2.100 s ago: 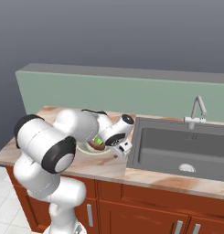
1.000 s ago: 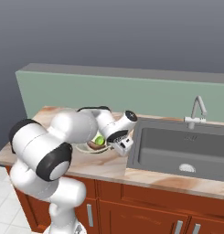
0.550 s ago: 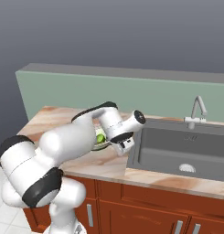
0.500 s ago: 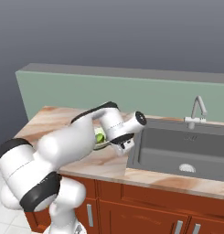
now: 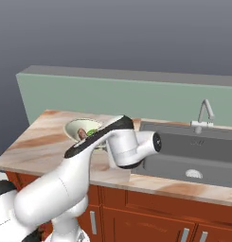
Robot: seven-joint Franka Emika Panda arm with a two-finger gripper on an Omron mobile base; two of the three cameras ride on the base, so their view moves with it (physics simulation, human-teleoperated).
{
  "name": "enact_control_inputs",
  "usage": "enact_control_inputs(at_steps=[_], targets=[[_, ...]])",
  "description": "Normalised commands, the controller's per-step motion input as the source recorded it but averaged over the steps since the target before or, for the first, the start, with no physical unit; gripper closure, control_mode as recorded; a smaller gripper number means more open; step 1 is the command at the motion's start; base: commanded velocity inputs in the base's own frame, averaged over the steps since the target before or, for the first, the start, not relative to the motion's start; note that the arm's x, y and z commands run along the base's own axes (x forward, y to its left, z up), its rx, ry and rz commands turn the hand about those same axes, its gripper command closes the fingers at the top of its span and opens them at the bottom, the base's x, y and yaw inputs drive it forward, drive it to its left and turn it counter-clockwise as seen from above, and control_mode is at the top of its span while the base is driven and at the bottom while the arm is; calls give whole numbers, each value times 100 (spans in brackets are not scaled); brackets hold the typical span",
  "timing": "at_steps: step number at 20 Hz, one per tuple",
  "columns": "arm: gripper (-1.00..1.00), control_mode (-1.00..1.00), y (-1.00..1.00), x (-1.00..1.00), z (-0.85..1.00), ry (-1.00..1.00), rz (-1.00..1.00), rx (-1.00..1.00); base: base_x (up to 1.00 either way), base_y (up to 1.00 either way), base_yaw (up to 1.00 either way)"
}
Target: Dump the potato and kiwi from the bowl so the bowl can be washed. Place the bowl in the sink after clearing the leftovers.
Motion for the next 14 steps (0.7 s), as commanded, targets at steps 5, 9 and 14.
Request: enact_control_inputs(at_steps=[5,9,14], targets=[[100,-100,49,-58,49,-2,-8,19,0,0,0],[100,-100,72,-10,21,-13,0,-14,0,0,0],[100,-100,40,-27,0,-15,2,-14,0,0,0]])
